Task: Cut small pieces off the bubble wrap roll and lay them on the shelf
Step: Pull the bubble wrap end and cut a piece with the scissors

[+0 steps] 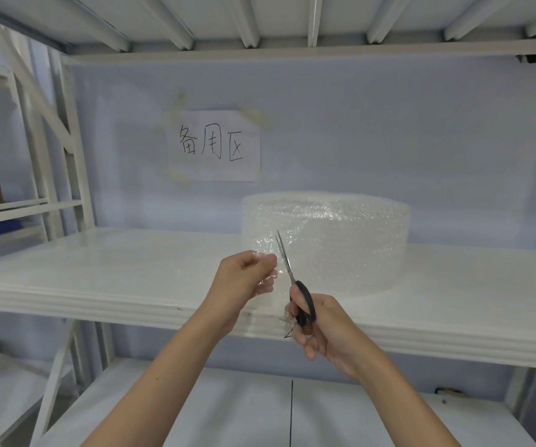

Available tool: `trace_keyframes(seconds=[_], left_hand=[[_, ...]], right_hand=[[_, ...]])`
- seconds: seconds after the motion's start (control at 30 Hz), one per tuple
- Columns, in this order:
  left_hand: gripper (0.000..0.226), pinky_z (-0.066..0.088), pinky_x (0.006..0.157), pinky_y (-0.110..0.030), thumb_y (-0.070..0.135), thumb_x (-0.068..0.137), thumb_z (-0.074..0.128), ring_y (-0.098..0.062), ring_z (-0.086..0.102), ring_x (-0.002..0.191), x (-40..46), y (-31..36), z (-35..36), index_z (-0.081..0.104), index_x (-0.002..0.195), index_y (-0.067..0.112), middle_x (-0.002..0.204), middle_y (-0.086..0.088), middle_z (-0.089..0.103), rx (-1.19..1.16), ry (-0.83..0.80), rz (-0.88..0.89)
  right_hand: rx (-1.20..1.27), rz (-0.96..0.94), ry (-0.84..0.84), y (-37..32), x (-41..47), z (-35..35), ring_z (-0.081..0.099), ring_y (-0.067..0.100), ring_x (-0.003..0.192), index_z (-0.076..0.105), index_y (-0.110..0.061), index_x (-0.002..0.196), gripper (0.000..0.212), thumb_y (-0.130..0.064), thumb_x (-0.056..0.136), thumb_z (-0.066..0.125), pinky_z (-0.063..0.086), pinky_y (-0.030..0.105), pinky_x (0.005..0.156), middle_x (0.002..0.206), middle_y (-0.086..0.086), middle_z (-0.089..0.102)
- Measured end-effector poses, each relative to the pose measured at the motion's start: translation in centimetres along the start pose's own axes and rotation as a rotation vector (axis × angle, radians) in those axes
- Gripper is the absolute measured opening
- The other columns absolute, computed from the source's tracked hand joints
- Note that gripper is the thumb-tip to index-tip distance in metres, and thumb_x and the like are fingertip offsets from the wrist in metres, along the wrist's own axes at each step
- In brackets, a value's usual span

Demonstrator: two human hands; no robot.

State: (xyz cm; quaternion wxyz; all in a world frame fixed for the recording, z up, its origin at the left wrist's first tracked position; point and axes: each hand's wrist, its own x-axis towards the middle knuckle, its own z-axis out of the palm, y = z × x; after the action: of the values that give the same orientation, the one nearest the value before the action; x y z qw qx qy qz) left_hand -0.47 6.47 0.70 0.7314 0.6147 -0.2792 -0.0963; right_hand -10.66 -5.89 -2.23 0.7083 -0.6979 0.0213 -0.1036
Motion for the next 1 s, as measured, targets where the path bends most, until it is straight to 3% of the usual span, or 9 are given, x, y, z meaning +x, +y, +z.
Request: trace_keyframes(seconds=[0.13, 0.3, 0.4, 0.53, 0.73, 0.9, 1.0], left_hand=[[0.017, 0.047, 0.054, -0.016, 0.017, 0.091, 0.066, -0.008, 0.055, 0.053, -0.2, -0.1, 0.0, 0.068, 0.083, 0.002, 0.061, 0.003, 0.064, 0.094, -0.019, 0.059], [0.016, 0.051, 0.059, -0.018, 0.016, 0.092, 0.066, -0.009, 0.057, 0.056, 0.0, 0.1, -0.1, 0.068, 0.082, 0.004, 0.064, 0.000, 0.066, 0.123, 0.012, 0.111], [0.017, 0.052, 0.059, -0.017, 0.015, 0.092, 0.065, -0.007, 0.058, 0.056, 0.0, 0.0, -0.1, 0.068, 0.085, -0.001, 0.064, -0.001, 0.066, 0.137, 0.021, 0.140], [0.020, 0.052, 0.058, -0.018, 0.012, 0.092, 0.065, -0.005, 0.057, 0.053, -0.5, -0.3, 0.0, 0.067, 0.086, -0.007, 0.061, -0.001, 0.062, 0.152, -0.003, 0.175], [0.017, 0.053, 0.059, -0.019, 0.011, 0.092, 0.065, -0.005, 0.057, 0.053, -0.6, -0.5, -0.1, 0.067, 0.085, -0.003, 0.060, 0.001, 0.063, 0.147, 0.007, 0.177], [0.016, 0.053, 0.059, -0.020, 0.013, 0.092, 0.065, -0.009, 0.057, 0.056, -0.9, -0.8, 0.0, 0.068, 0.082, 0.002, 0.060, 0.002, 0.065, 0.176, -0.034, 0.171], [0.017, 0.053, 0.060, -0.020, 0.014, 0.092, 0.065, -0.011, 0.057, 0.057, -1.0, -0.9, -0.1, 0.068, 0.083, 0.000, 0.061, 0.001, 0.065, 0.180, -0.026, 0.167]], right_hand=[[-0.009, -0.006, -0.023, -0.6, 0.4, -0.1, 0.047, 0.015, 0.045, 0.056, -0.013, 0.068, 0.049, -0.060, 0.067, 0.067, 0.039, 0.023, 0.032, 0.072, 0.009, 0.046], [-0.041, -0.009, -0.005, -0.9, 0.7, 0.2, 0.044, 0.014, 0.042, 0.057, -0.012, 0.067, 0.046, -0.058, 0.071, 0.066, 0.038, 0.022, 0.032, 0.063, 0.011, 0.045], [-0.048, -0.008, 0.008, -0.9, 0.6, 0.3, 0.044, 0.015, 0.043, 0.057, -0.012, 0.068, 0.047, -0.058, 0.071, 0.067, 0.038, 0.022, 0.032, 0.066, 0.013, 0.046], [0.020, 0.011, -0.003, -1.4, 0.5, 0.3, 0.046, 0.015, 0.044, 0.056, -0.014, 0.069, 0.044, -0.057, 0.071, 0.064, 0.035, 0.021, 0.031, 0.067, 0.003, 0.051], [-0.036, 0.008, 0.011, -1.3, 0.6, 0.2, 0.043, 0.015, 0.044, 0.056, -0.015, 0.065, 0.048, -0.061, 0.067, 0.067, 0.032, 0.021, 0.033, 0.066, 0.007, 0.046], [-0.036, 0.027, 0.029, -2.2, 0.6, 0.2, 0.045, 0.013, 0.045, 0.057, -0.016, 0.068, 0.046, -0.062, 0.067, 0.064, 0.027, 0.022, 0.038, 0.071, 0.000, 0.055], [-0.089, 0.016, 0.070, -2.6, 0.7, 0.3, 0.042, 0.014, 0.044, 0.059, -0.018, 0.062, 0.048, -0.065, 0.064, 0.067, 0.024, 0.025, 0.041, 0.077, 0.007, 0.052]])
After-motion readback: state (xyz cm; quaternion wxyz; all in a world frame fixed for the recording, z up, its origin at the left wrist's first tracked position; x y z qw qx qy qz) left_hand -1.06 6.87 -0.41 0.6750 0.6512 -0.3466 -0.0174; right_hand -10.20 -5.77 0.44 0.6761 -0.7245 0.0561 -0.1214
